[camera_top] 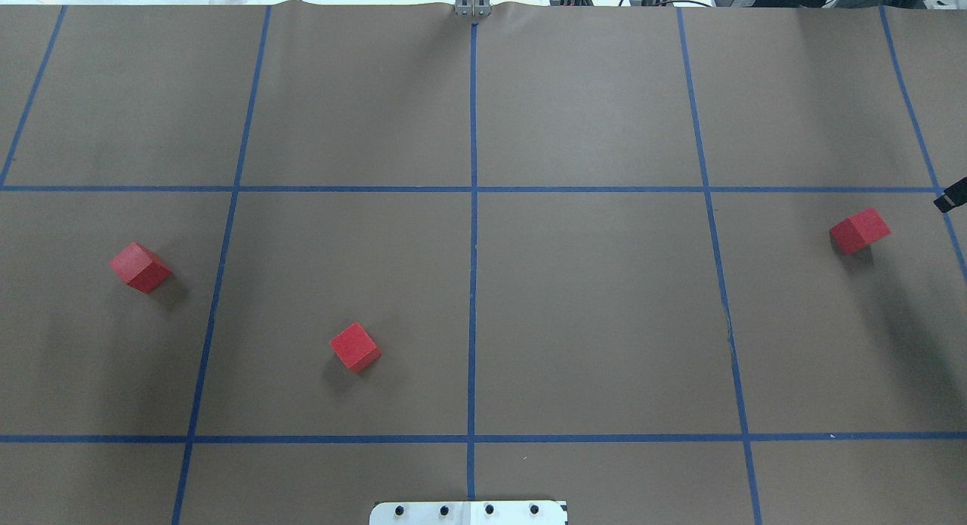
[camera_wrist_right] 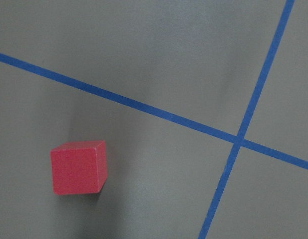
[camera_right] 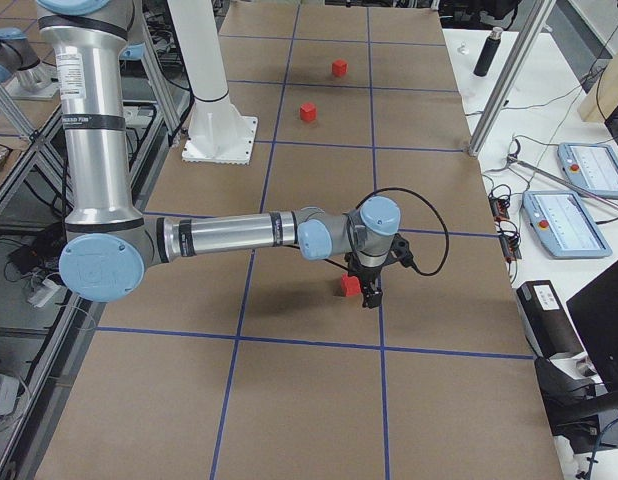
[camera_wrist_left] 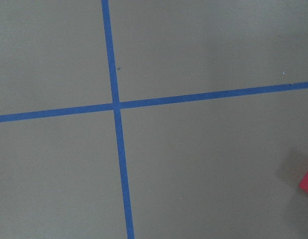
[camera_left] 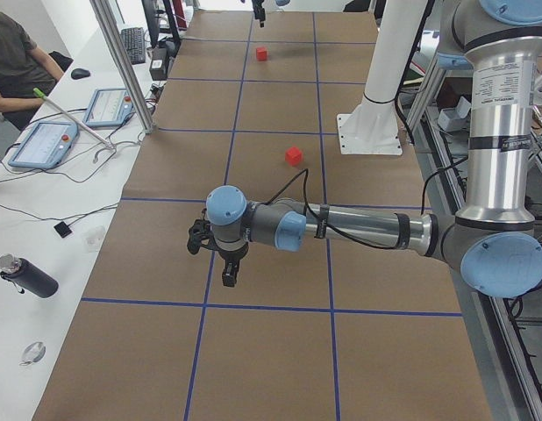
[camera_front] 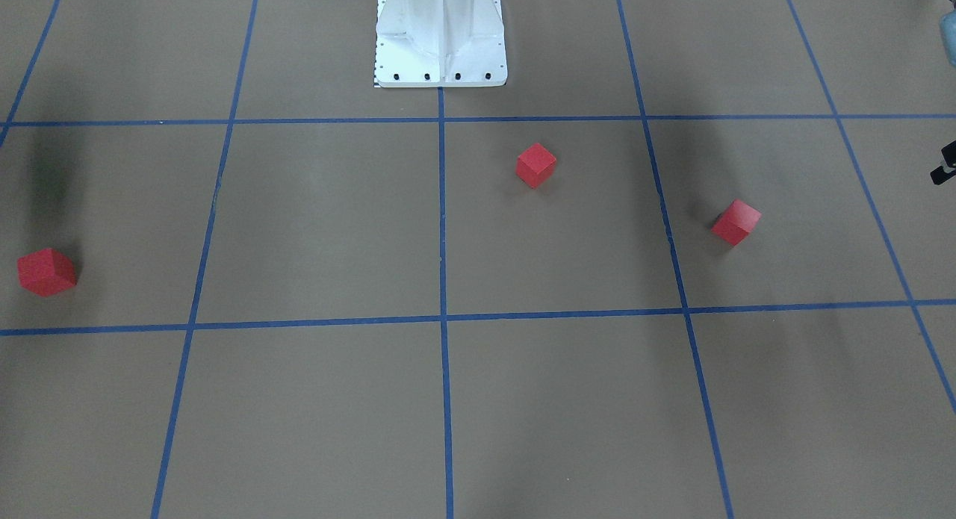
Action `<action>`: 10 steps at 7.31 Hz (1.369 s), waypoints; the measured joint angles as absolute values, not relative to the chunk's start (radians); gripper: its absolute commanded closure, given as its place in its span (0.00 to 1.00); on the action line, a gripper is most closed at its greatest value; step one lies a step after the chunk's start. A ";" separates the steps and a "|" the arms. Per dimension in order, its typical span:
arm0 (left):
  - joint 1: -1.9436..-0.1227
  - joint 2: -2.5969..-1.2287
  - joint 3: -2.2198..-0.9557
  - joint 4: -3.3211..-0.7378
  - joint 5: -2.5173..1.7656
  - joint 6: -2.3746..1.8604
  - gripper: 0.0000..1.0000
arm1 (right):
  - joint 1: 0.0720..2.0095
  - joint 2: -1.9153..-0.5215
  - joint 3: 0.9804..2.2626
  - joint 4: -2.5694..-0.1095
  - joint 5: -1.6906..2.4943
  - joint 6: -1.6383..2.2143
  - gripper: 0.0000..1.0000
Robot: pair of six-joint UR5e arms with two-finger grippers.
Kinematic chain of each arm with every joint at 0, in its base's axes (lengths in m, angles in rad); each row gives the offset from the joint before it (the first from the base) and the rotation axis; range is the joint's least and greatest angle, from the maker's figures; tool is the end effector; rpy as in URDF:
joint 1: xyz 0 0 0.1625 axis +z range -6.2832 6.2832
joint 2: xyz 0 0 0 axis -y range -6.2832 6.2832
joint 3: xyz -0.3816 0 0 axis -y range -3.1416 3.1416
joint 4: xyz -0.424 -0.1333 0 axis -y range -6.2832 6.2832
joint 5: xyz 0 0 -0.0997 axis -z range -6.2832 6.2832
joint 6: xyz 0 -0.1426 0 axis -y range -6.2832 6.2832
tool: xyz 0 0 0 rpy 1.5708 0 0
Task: Form red blocks into L shape at center
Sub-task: 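Reach the right gripper down to the far red cube and grasp it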
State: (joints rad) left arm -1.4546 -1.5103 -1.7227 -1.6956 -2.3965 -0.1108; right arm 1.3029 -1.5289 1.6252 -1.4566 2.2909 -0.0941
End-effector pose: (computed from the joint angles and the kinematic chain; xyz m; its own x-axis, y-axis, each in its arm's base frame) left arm 0.0317 -0.5171 0.5777 0.6637 0.1265 -0.7372 -0.0401 0.9902 0.1338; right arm -0.1098 -0.5484 0.5870 0.6611 -0.4190 0.6224 0.3224 0.9077 0.2686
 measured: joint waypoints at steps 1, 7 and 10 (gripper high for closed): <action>-1.455 -1.503 -1.738 -1.695 -2.397 -0.111 0.00 | 1.275 -1.530 1.623 -1.444 2.294 -0.094 0.00; -1.454 -1.492 -1.764 -1.695 -2.395 -0.116 0.00 | 1.142 -1.461 1.526 -1.382 2.301 0.064 0.00; -1.454 -1.493 -1.766 -1.695 -2.395 -0.118 0.00 | 1.130 -1.458 1.475 -1.324 2.301 0.121 0.00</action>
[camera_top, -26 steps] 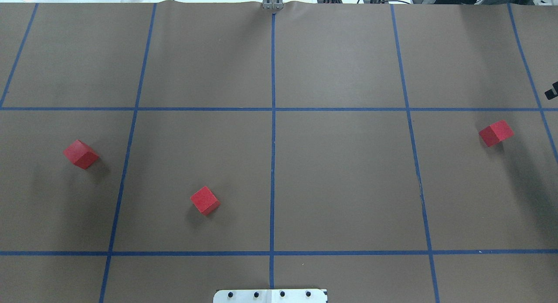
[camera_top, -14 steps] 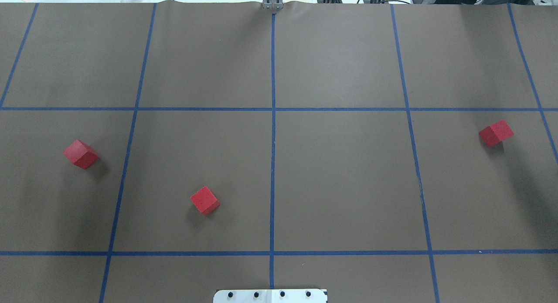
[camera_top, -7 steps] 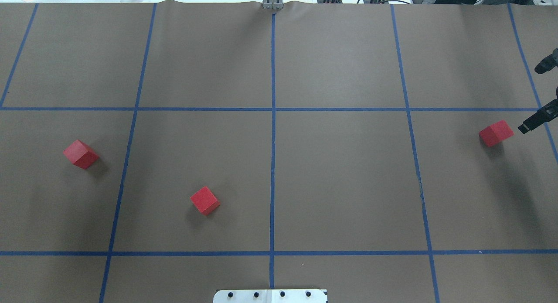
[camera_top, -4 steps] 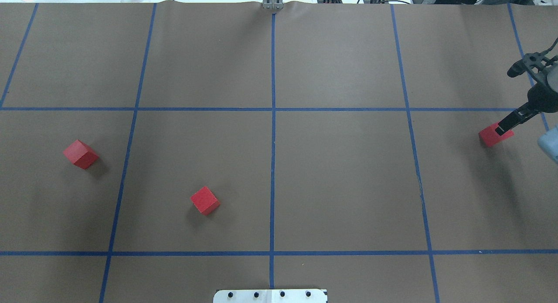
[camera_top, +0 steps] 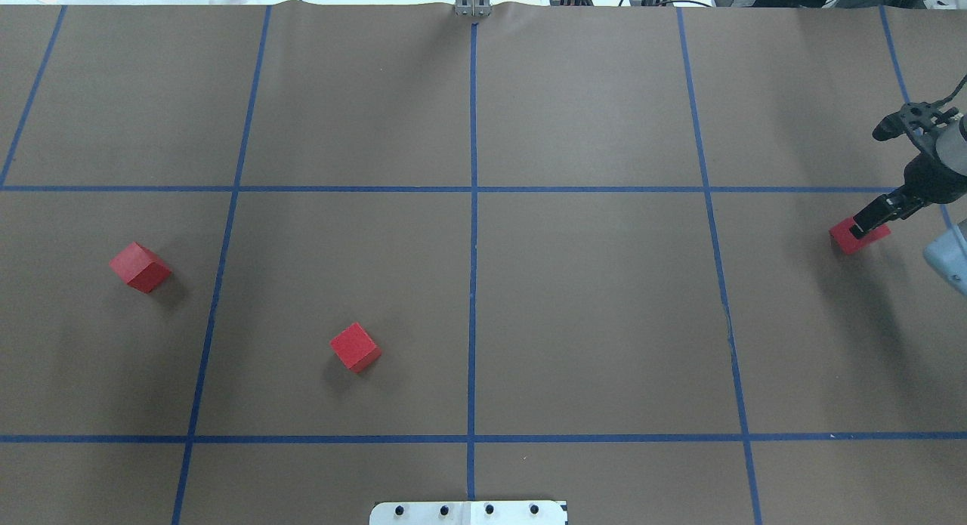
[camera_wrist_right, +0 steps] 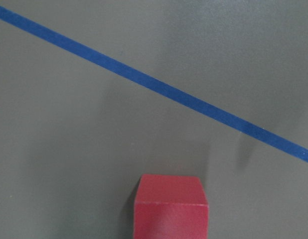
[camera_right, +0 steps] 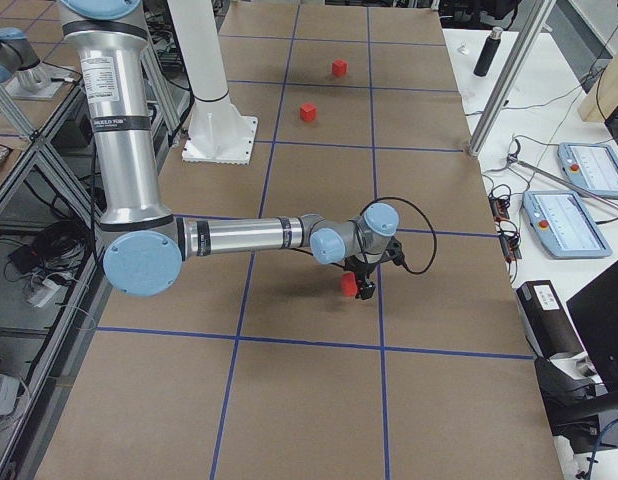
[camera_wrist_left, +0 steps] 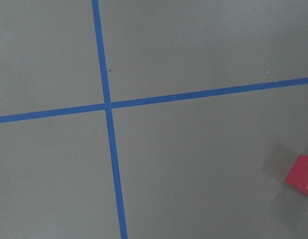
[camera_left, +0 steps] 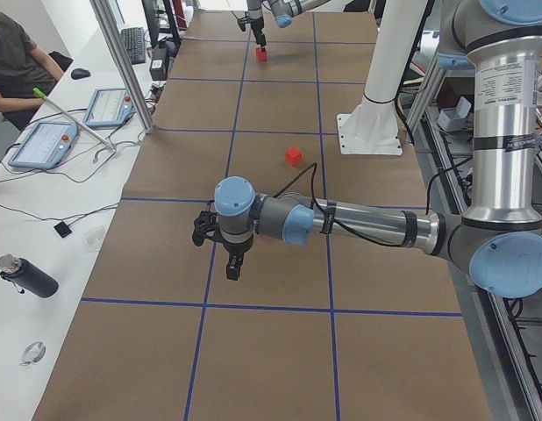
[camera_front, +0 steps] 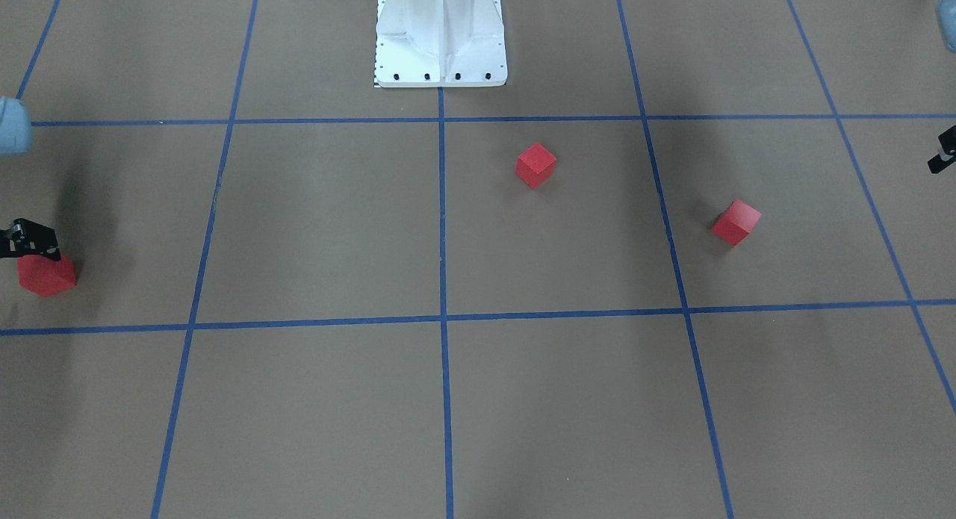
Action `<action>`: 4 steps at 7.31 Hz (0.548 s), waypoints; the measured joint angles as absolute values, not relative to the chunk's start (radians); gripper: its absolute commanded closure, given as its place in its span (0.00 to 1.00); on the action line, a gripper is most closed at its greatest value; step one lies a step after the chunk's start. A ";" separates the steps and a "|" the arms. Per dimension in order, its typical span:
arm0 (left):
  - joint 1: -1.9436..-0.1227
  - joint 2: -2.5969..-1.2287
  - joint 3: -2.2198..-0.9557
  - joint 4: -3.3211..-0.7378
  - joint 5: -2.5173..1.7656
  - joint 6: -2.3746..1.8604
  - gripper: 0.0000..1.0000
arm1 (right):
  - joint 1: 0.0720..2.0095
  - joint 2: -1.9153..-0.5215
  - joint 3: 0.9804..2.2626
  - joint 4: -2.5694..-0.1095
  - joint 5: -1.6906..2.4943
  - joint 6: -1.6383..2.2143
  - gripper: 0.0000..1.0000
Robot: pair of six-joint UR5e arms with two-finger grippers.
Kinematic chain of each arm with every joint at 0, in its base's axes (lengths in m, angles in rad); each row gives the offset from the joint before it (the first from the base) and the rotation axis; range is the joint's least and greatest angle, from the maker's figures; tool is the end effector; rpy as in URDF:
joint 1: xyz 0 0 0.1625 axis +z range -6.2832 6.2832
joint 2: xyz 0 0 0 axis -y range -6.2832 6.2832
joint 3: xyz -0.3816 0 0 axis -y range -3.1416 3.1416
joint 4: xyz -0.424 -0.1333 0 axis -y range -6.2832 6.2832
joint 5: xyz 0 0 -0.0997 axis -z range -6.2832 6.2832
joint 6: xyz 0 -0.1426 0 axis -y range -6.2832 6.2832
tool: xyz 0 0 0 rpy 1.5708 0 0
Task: Form red blocks into L shape at center
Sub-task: 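Reach the right gripper down to the far red cube and grasp it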
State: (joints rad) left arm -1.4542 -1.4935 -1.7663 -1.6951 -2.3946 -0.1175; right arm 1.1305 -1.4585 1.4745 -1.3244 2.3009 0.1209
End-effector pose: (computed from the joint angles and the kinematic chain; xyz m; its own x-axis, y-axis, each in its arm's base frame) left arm 0.0310 -0.5115 0.5631 0.6631 0.1393 -0.7355 -0.0354 0.9873 0.1550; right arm -0.2171 -0.5505 0.6117 0.6456 -0.3652 0.6707 0.3362 0.9245 0.1798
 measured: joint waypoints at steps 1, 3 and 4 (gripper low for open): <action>-1.454 -1.493 -1.768 -1.695 -2.395 -0.118 0.00 | 1.119 -1.458 1.471 -1.319 2.301 0.138 0.11; -1.454 -1.493 -1.771 -1.695 -2.395 -0.118 0.00 | 1.102 -1.457 1.468 -1.317 2.301 0.154 1.00; -1.454 -1.493 -1.771 -1.695 -2.395 -0.118 0.00 | 1.100 -1.457 1.466 -1.317 2.300 0.157 1.00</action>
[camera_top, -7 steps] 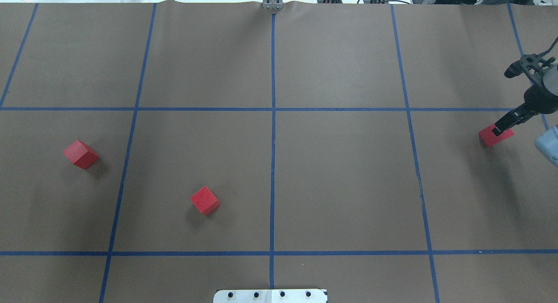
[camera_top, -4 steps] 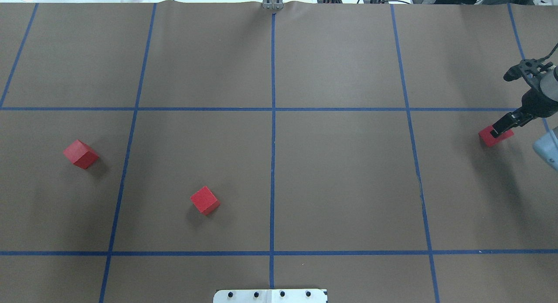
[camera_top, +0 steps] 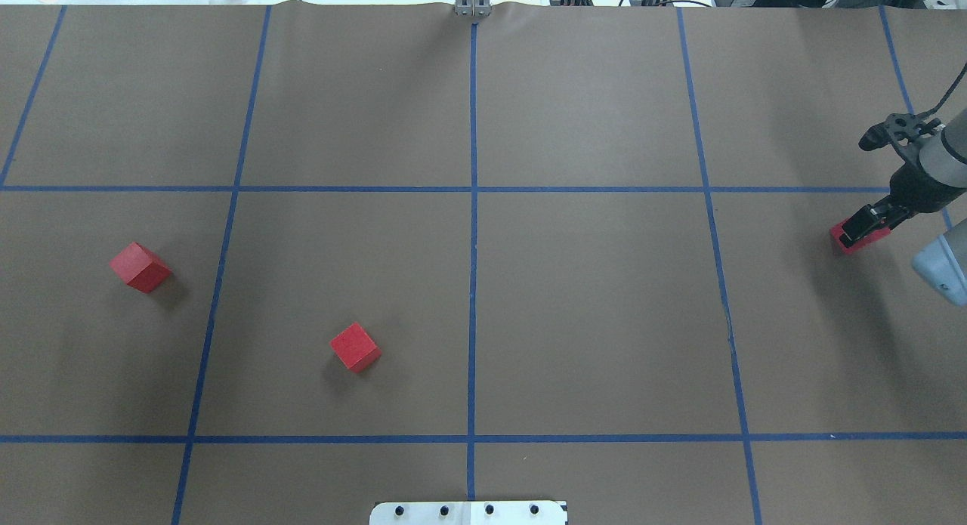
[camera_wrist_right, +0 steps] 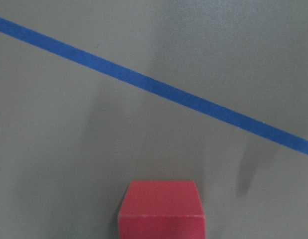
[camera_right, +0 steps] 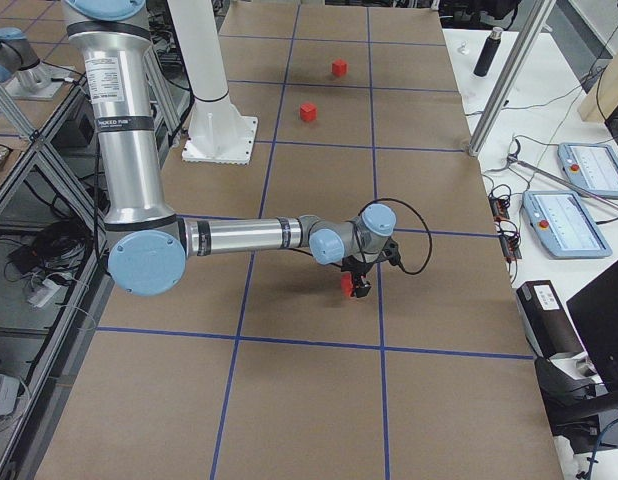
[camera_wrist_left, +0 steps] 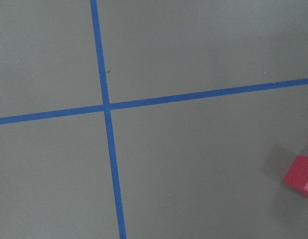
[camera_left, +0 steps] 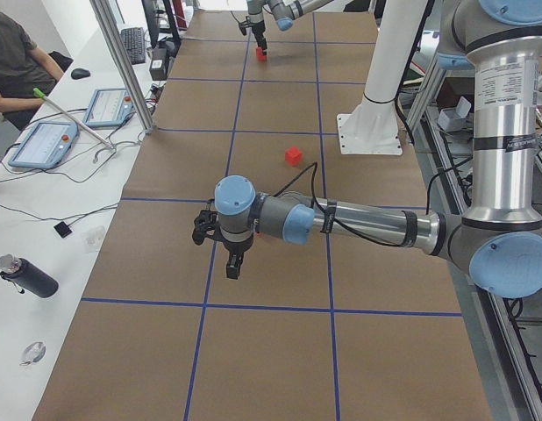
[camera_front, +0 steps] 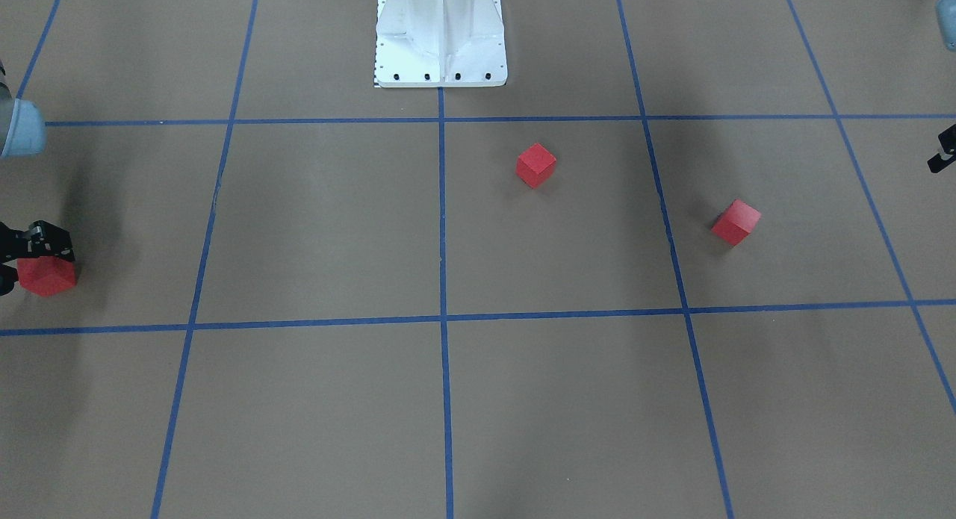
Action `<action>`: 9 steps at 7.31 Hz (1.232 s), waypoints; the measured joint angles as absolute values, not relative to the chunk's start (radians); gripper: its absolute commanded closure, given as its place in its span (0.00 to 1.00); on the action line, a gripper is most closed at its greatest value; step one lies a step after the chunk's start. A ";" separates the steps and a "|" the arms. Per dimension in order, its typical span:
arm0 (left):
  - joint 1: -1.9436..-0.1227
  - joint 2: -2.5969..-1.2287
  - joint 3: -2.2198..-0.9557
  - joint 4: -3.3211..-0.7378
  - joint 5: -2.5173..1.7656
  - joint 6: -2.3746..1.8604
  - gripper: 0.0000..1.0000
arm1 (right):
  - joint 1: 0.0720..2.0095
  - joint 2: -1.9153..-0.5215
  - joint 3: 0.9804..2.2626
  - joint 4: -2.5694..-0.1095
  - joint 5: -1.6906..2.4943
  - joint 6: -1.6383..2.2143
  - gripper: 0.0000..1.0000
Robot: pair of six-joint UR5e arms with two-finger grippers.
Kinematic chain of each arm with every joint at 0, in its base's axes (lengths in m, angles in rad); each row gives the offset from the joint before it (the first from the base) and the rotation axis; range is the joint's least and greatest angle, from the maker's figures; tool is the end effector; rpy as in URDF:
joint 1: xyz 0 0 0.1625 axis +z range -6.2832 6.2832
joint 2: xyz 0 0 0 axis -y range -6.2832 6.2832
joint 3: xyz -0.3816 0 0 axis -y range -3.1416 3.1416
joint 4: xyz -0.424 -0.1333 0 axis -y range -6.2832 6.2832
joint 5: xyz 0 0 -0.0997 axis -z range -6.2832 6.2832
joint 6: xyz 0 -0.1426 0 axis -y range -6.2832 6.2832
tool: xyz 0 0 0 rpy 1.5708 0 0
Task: Form red blocks into L shape at center
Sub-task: 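Reach the right gripper down to the far red cube and grasp it, then carry the red cube with the right gripper to the table center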
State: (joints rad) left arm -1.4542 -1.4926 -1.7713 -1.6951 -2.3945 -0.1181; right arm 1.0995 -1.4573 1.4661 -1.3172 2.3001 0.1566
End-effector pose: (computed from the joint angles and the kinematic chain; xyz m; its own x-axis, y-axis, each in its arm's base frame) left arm 0.0310 -0.5112 0.5608 0.6628 0.1417 -0.7353 -0.0350 0.9867 0.1586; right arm -0.2343 -0.5440 0.6147 0.6471 -0.3523 0.6761 0.3418 0.9268 0.1559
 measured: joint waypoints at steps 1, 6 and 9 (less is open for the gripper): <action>-1.454 -1.493 -1.772 -1.695 -2.395 -0.118 0.00 | 1.099 -1.457 1.467 -1.317 2.300 0.158 1.00; -1.454 -1.493 -1.804 -1.692 -2.395 -0.120 0.00 | 1.082 -1.341 1.613 -1.364 2.328 0.475 1.00; -1.453 -1.496 -1.832 -1.692 -2.394 -0.122 0.00 | 0.843 -1.109 1.626 -1.363 2.214 0.969 1.00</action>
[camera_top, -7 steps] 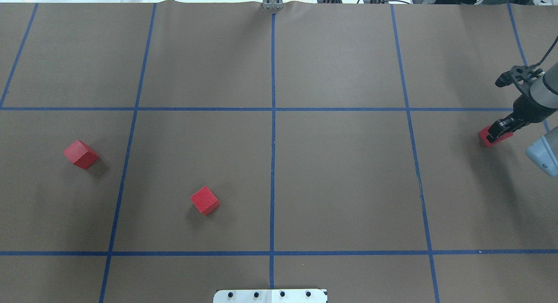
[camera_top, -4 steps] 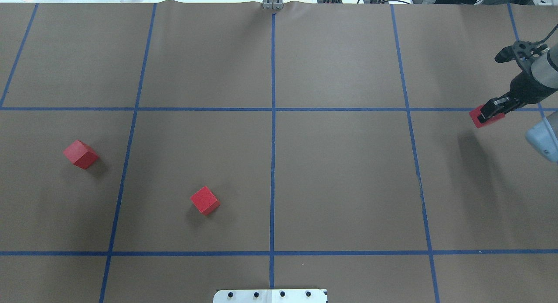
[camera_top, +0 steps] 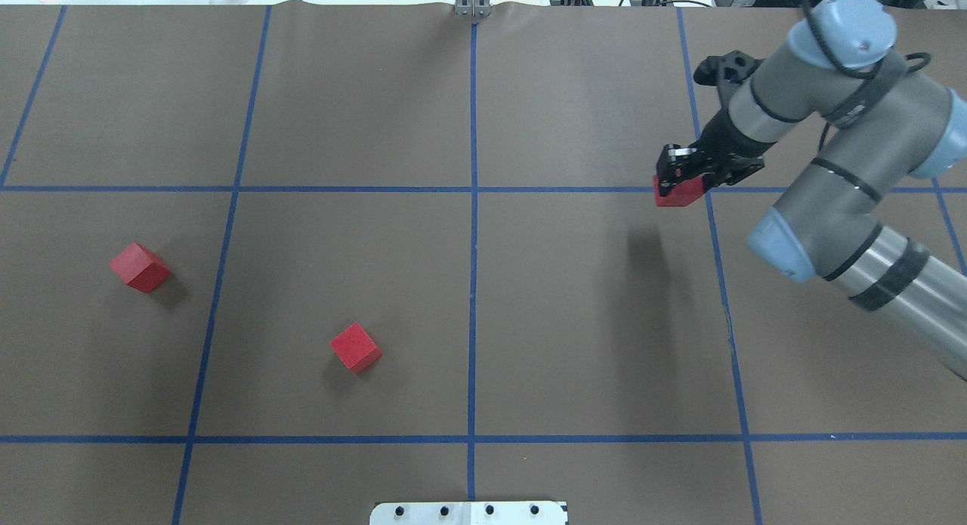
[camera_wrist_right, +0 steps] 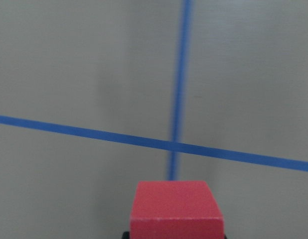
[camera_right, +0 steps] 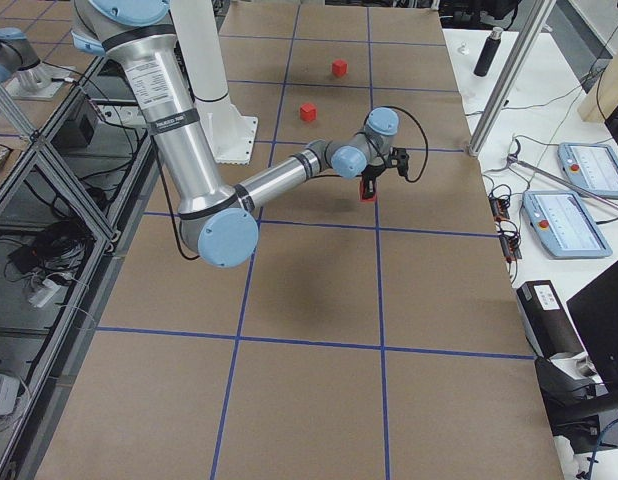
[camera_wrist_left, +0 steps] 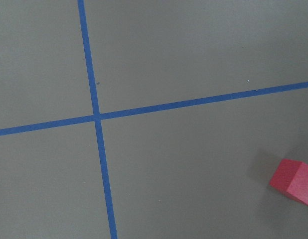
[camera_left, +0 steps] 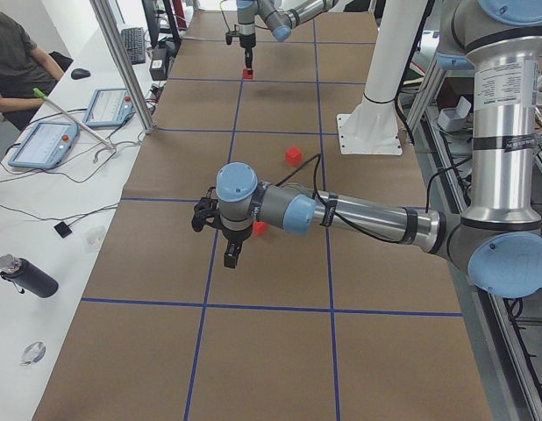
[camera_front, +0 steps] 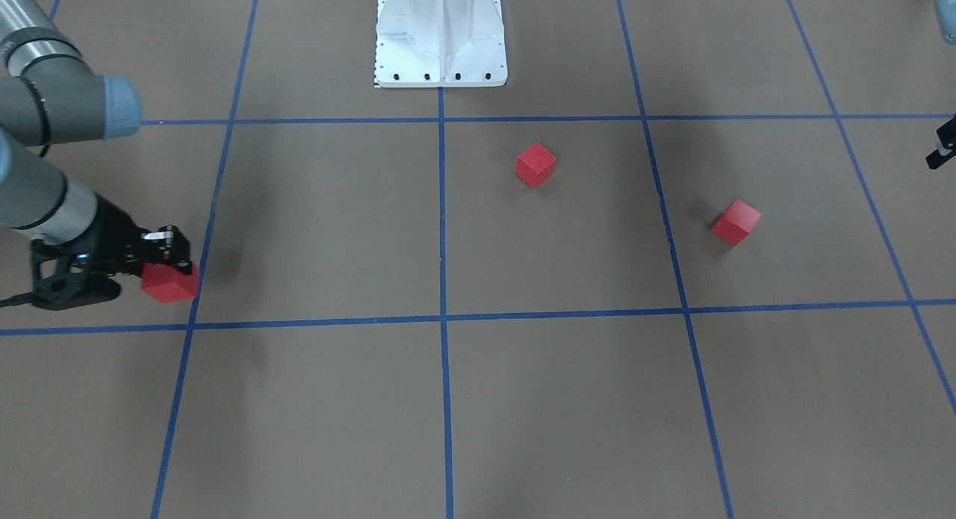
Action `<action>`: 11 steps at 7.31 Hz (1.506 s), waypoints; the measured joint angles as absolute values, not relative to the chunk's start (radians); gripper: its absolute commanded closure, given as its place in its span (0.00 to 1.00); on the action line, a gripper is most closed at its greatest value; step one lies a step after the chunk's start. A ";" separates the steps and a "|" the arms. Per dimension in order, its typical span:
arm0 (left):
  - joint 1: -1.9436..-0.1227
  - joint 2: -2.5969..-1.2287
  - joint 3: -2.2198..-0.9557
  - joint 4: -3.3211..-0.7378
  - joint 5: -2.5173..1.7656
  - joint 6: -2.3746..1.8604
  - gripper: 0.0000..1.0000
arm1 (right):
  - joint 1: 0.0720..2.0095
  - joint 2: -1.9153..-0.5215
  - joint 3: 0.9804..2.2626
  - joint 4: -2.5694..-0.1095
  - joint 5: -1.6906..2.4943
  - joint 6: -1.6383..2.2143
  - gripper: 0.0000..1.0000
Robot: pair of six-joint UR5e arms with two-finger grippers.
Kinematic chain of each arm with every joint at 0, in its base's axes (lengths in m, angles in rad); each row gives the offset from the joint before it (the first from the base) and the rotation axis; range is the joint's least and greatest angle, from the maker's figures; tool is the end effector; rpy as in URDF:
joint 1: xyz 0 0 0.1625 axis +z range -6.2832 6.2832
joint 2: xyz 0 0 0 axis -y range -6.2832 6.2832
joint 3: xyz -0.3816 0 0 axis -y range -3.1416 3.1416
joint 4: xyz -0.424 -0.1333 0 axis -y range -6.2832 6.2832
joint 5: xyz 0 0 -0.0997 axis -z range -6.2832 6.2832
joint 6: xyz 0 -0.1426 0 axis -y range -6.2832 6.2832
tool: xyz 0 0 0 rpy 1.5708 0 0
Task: Form red blocks into L shape at center
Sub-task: 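Carry the red cube with the right gripper to the table center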
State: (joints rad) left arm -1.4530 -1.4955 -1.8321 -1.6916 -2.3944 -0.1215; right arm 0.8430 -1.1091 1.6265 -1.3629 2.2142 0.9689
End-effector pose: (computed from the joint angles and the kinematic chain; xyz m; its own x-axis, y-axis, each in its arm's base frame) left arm 0.0317 -0.5121 0.5269 0.6576 0.1829 -0.7308 -0.0326 0.9761 0.2150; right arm -0.4225 -0.5460 0.3137 0.5986 -0.0091 0.8010 0.0077 1.0000 0.0056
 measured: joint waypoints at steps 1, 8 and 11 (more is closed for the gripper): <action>-1.454 -1.489 -1.852 -1.691 -2.395 -0.122 0.00 | 0.760 -1.028 1.606 -1.362 2.146 1.102 1.00; -1.452 -1.465 -1.874 -1.689 -2.396 -0.123 0.00 | 0.592 -0.721 1.355 -1.366 1.977 1.368 1.00; -1.451 -1.466 -1.876 -1.690 -2.397 -0.123 0.00 | 0.562 -0.711 1.333 -1.365 1.950 1.345 0.93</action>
